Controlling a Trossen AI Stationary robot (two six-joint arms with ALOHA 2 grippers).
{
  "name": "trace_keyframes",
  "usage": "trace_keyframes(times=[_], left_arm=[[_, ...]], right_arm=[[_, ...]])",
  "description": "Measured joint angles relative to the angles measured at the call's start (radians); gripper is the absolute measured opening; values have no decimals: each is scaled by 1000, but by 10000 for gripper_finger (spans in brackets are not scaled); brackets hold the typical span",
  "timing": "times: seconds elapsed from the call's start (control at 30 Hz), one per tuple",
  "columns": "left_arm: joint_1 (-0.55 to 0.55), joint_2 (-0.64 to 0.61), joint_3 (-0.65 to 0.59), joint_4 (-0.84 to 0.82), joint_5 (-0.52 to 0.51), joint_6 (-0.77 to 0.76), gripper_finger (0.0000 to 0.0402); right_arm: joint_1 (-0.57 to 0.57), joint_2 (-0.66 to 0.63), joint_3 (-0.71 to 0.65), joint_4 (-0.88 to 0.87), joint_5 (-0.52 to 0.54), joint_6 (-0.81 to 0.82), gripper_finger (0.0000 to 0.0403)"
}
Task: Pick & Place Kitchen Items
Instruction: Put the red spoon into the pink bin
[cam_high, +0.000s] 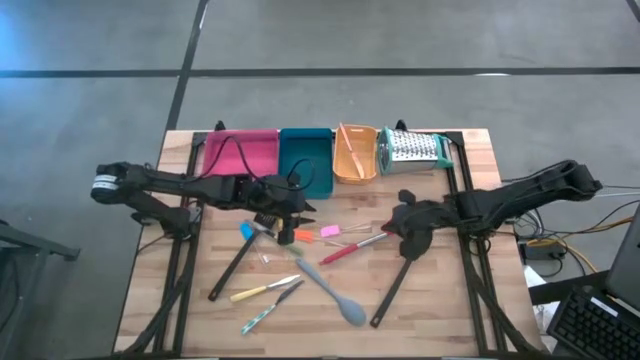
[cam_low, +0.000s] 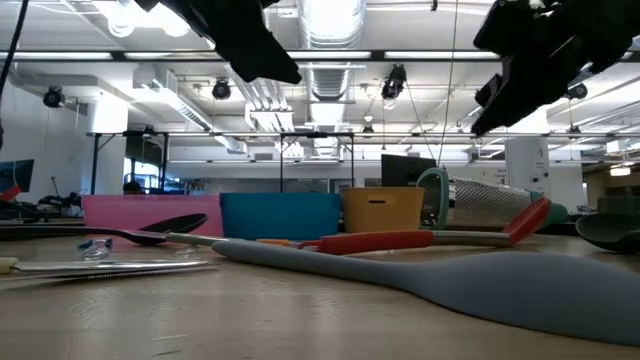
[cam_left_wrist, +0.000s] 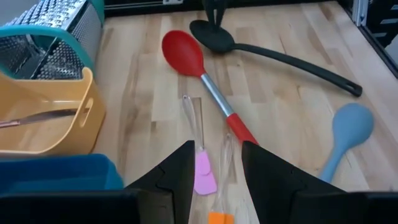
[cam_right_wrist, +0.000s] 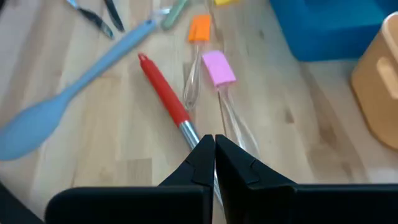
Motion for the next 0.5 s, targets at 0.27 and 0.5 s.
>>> trace_keyframes(times=[0.27, 0.5], left_arm=[[0, -30, 0, -38, 0, 3, 138], [0, -37, 0, -63, 0, 27, 138]], right_arm=[[-2, 214, 75, -1, -3, -30, 88], [-2, 378, 156, -33, -6, -82, 146]])
